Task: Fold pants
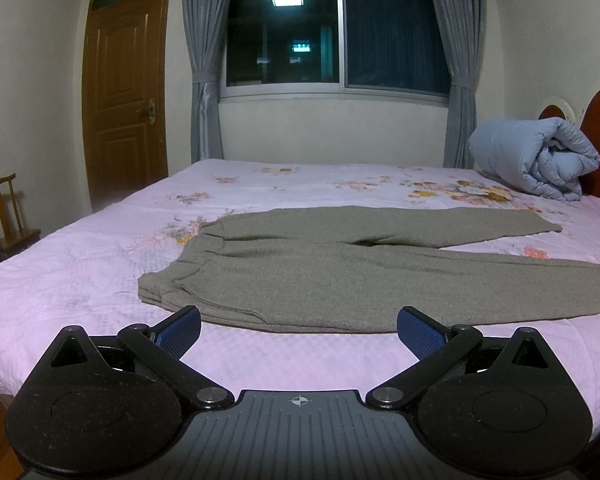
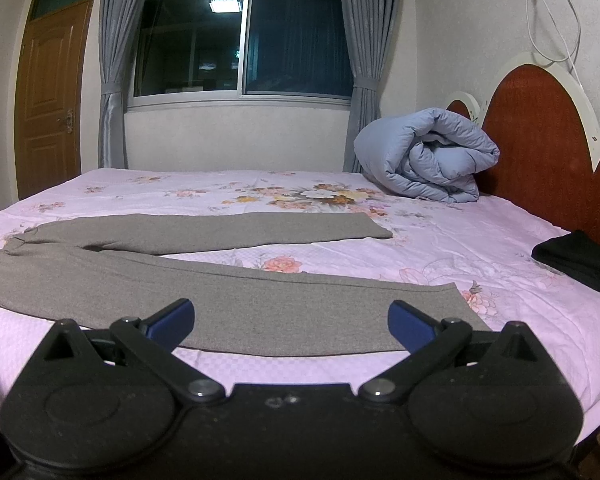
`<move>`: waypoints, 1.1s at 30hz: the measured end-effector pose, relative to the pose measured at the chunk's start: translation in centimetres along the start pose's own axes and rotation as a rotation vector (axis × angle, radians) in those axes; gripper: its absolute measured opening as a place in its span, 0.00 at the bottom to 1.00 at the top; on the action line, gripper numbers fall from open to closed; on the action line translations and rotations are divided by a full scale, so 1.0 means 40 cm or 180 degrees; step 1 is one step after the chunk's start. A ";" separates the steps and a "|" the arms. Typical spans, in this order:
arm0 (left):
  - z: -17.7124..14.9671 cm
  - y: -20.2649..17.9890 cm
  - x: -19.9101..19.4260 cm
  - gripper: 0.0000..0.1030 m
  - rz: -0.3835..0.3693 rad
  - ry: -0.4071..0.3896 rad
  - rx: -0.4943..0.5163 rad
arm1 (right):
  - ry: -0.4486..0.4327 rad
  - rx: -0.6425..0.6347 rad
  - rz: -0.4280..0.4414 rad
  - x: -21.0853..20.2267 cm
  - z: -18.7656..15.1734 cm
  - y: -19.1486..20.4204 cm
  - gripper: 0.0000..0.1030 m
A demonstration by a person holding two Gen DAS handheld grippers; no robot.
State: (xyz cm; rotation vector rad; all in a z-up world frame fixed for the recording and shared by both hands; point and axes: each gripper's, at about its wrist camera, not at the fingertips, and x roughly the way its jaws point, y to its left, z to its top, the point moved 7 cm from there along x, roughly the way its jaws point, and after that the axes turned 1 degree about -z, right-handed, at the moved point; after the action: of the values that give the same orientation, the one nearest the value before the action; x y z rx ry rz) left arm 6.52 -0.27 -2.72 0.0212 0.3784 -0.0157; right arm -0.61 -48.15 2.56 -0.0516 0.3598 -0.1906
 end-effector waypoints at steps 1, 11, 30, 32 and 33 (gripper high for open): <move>0.000 0.000 0.001 1.00 -0.0001 0.0000 -0.0001 | 0.0000 0.0000 -0.0001 0.000 0.000 0.000 0.94; -0.001 -0.001 0.001 1.00 0.0000 0.0003 0.0001 | 0.0003 -0.0002 -0.0001 0.002 0.000 -0.003 0.94; -0.005 -0.002 0.008 1.00 -0.0001 0.0018 0.0013 | 0.0006 -0.0007 -0.0001 0.002 -0.001 0.000 0.94; -0.006 -0.002 0.007 1.00 0.0002 0.0019 0.0011 | 0.0007 -0.0005 -0.0001 0.002 -0.001 0.000 0.94; -0.006 -0.003 0.007 1.00 0.0001 0.0017 0.0009 | 0.0008 -0.0005 -0.0001 0.002 -0.001 0.000 0.94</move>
State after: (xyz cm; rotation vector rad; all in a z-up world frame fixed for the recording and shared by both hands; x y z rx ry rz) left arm 6.70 -0.37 -3.03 0.0241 0.3837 -0.0159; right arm -0.55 -48.17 2.51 -0.0529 0.3624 -0.1908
